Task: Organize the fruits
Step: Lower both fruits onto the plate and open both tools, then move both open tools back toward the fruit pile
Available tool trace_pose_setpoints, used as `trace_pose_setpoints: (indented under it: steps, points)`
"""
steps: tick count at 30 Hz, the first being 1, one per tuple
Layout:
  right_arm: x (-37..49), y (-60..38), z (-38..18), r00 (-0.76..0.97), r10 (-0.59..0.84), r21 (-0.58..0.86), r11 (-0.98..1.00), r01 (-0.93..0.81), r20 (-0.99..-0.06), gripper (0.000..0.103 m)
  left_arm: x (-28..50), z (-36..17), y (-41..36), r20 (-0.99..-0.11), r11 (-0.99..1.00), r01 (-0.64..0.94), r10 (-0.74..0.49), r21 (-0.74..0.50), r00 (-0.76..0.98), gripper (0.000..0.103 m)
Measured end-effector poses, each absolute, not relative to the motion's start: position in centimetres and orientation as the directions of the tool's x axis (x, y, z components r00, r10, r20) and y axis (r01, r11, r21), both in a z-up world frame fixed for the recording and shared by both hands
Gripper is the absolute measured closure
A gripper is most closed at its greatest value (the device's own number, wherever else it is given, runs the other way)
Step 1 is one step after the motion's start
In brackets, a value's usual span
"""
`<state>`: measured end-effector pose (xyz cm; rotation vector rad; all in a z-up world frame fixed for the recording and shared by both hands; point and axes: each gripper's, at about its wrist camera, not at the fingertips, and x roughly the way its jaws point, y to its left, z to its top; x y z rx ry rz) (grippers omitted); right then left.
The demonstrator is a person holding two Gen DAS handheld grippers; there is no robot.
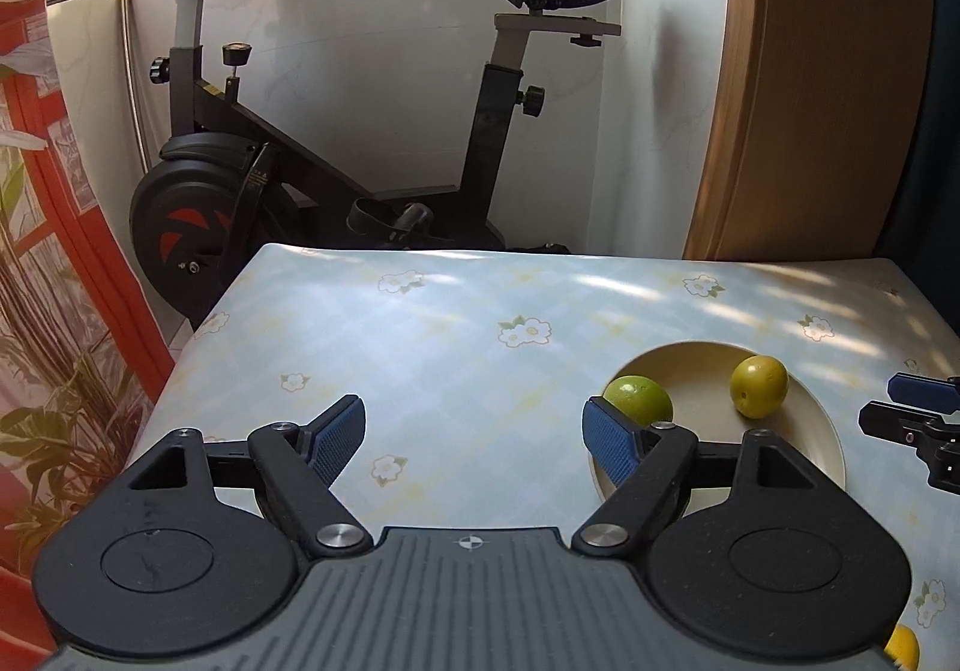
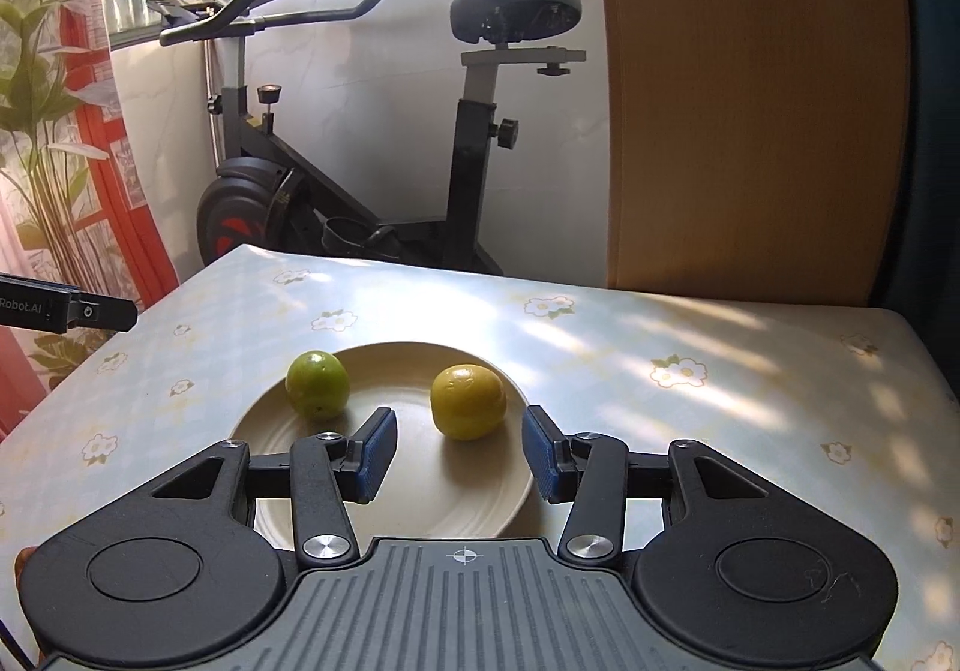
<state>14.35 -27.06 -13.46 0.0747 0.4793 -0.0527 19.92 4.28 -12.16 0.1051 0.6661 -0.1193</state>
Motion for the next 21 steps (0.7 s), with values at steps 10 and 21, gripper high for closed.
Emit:
trace_pose_setpoints:
  steps: [10,21]
  points:
    - [9.2,-24.5,-15.0,0.883,-0.026,0.127,0.987,0.097,-0.469,0.060,14.2,-11.1,6.2,-0.508,0.997,0.071,-0.079,-0.035,0.857,0.023]
    - [4.3,-22.3,-16.7,0.860,-0.022,0.138,0.985,0.108,-0.510,0.059,11.5,-13.1,5.9,-0.616,0.999,0.022,-0.032,-0.023,0.787,0.015]
